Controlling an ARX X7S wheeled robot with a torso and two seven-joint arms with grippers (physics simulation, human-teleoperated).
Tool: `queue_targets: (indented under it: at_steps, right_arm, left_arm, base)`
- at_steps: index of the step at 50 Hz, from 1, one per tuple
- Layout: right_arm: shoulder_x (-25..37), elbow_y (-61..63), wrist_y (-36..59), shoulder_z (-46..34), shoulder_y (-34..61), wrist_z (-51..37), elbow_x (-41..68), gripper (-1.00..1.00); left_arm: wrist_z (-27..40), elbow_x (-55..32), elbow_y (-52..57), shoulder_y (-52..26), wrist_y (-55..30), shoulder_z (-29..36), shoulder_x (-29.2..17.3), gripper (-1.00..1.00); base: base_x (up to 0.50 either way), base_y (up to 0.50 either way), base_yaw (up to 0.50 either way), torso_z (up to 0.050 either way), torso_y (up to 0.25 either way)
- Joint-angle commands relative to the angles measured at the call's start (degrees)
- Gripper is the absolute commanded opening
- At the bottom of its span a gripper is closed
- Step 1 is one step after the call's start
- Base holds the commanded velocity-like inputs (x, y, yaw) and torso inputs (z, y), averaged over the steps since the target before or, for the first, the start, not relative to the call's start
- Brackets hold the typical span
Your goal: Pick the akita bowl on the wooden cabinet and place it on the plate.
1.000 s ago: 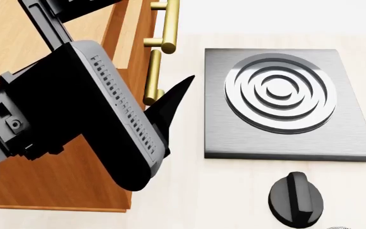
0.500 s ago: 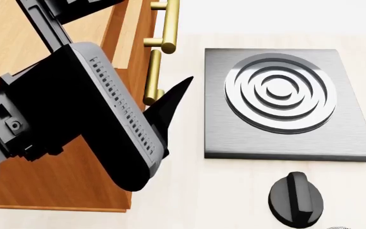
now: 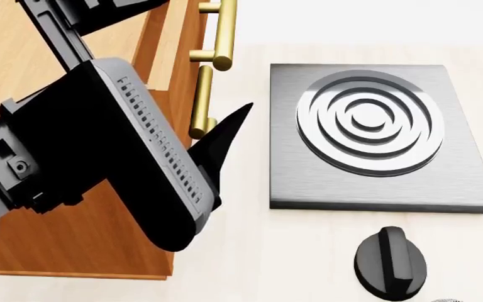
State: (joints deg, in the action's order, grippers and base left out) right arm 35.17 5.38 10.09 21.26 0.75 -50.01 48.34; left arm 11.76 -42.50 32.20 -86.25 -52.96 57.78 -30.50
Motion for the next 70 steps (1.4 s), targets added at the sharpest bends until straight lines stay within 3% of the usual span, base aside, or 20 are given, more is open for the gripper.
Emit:
queue_targets:
  at_steps: [1, 70]
  right_arm:
    - [-0.20, -0.43, -0.20, 0.22, 0.33, 0.53, -0.89, -1.00]
    - [1.00, -5.63, 1.62, -2.33, 4.68, 1.80, -2.59, -1.00]
  left_arm:
    - [-0.06, 0.01, -0.13, 0.05, 0.12, 0.02, -0.02, 1.00]
    - [-0.81, 2.32, -2.74, 2.45, 3.14, 1.84, -0.71, 1.00]
  base:
    - [0.00, 0.00, 0.00, 0.000, 0.000]
    - [0.00, 0.00, 0.00, 0.000, 0.000]
